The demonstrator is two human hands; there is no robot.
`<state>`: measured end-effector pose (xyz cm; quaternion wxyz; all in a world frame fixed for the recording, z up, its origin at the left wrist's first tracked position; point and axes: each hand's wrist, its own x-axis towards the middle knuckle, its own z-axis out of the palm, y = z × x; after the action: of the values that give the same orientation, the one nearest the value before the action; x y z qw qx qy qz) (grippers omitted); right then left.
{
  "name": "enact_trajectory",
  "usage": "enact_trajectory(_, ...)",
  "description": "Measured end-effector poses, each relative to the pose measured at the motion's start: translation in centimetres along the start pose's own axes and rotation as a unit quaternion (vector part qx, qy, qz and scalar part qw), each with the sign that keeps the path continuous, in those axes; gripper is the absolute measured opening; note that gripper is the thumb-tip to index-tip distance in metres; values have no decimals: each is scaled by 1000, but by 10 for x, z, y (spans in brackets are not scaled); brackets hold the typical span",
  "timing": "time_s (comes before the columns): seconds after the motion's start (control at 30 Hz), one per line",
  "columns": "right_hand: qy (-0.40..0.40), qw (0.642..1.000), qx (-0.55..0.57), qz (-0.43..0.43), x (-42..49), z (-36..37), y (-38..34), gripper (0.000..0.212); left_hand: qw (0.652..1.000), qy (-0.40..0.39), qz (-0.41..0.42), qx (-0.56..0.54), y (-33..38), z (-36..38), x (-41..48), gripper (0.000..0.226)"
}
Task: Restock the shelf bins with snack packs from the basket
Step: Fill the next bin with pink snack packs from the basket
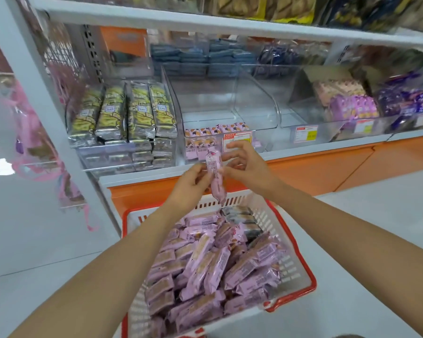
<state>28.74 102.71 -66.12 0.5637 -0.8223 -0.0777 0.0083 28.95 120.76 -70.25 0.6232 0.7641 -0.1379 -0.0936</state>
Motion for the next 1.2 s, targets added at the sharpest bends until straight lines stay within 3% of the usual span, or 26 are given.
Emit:
enact_trajectory(0.13,-58,997,-45,-16,-5,-7,-15,50,999,26,26,-17,28,-5,-2,14)
enact_trajectory(0.27,-59,996,-51,-46,-4,-13,-33,43,997,55,40,-47,45,-9,2,17)
enact_trajectory(0.37,-38,995,-64,-71,4,-20,-50,39,984,129,99,67,54,-14,4,19)
enact_trajectory(0.43,-1,994,-74,-81,16,-27,-59,35,926,234,202,217,60,-24,5,22)
enact_trajectory(0.5,36,993,-86,-74,31,-33,-67,29,835,308,273,367,62,-40,11,24)
enact_trajectory(0.57,66,990,-114,-52,47,-37,-70,27,783,304,266,473,58,-56,19,31)
enact_trajectory(0.7,85,986,-141,-20,81,-35,-71,19,764,231,184,573,41,-74,24,54)
enact_trajectory(0.83,82,979,-184,-7,117,-23,-66,17,749,210,161,608,32,-77,24,60)
enact_trajectory(1.2,28,940,-338,32,207,21,-47,22,702,271,217,623,20,-77,33,60)
